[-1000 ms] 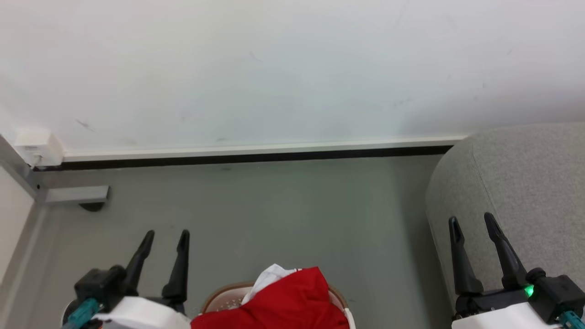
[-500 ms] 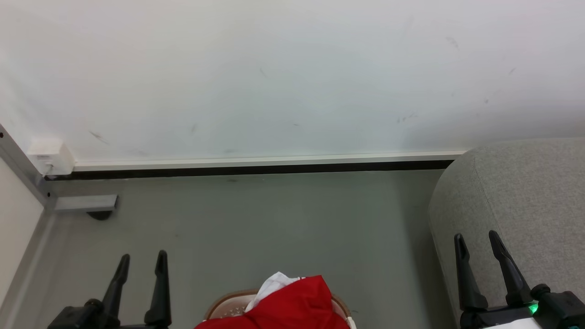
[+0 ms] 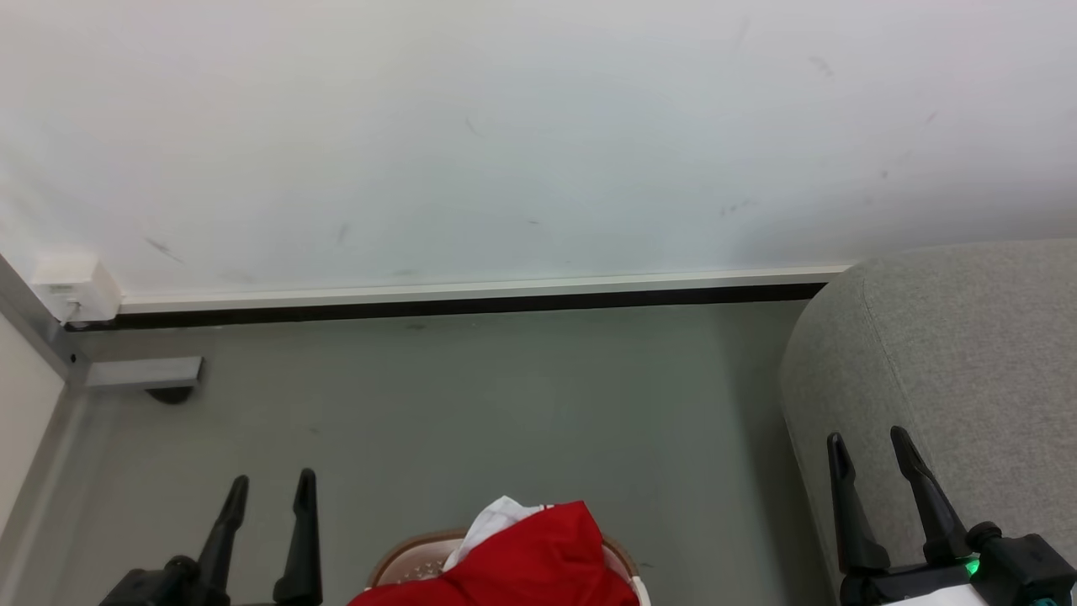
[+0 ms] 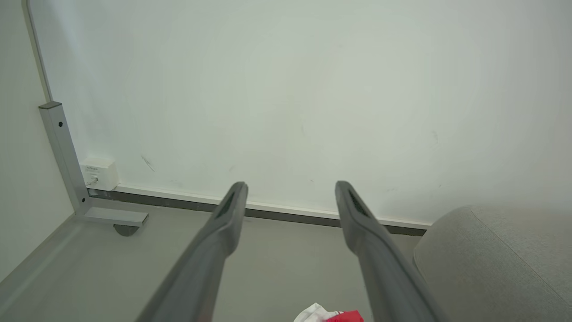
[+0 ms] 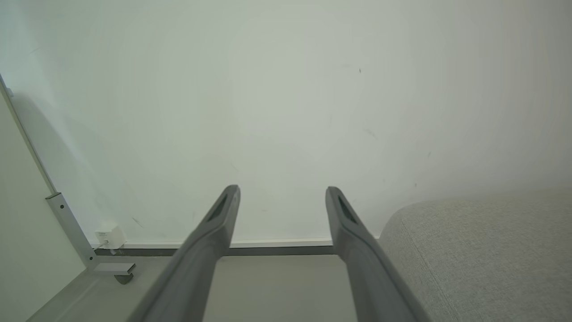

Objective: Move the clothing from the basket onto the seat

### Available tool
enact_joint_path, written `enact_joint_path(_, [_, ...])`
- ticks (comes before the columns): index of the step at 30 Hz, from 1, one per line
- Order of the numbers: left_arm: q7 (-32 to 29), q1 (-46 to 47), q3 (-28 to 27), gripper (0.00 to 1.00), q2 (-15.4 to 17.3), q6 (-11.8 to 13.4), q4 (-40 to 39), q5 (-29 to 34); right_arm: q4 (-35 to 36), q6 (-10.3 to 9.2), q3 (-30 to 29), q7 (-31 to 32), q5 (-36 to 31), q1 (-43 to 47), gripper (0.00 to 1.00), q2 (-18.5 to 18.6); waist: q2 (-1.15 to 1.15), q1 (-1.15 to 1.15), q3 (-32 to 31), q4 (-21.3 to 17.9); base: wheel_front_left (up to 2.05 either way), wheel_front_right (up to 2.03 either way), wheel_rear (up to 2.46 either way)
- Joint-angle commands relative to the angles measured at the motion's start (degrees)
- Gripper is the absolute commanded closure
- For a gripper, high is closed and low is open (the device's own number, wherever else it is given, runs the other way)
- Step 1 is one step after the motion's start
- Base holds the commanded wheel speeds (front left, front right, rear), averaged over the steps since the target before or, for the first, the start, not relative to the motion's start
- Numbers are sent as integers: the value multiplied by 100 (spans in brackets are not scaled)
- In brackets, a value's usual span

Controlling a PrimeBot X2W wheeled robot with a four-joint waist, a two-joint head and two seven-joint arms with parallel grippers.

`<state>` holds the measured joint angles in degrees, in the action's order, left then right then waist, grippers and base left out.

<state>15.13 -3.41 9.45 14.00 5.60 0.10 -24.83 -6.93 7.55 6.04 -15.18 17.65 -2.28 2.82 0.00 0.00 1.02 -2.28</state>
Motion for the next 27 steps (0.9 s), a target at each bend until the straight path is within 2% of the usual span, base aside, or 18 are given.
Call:
enact_joint_path(1, [3,21,-28,0,-1,-26,50,71,-11,-12,13,5,-35,-67,0,12,0,0,12,-14,0,0,0])
enact_joint_path(10, [-77,192,85,0,72,-179,272,92,13,-12,81,5,-20,-159,0,13,0,0,237,-136,0,0,0])
enact_joint_path(17, [-626,636,385,0,252,-445,800,143,164,-12,-53,5,94,-374,0,12,0,0,843,-390,0,0,0])
enact_joint_path(22, [-946,1133,800,0,334,-892,1779,187,267,-12,-78,5,182,-580,0,11,0,0,1313,-613,0,0,0])
enact_joint_path(27, [-1067,1706,1156,0,322,-1157,2897,258,386,-12,-162,5,260,-753,0,10,0,0,1801,-781,0,0,0])
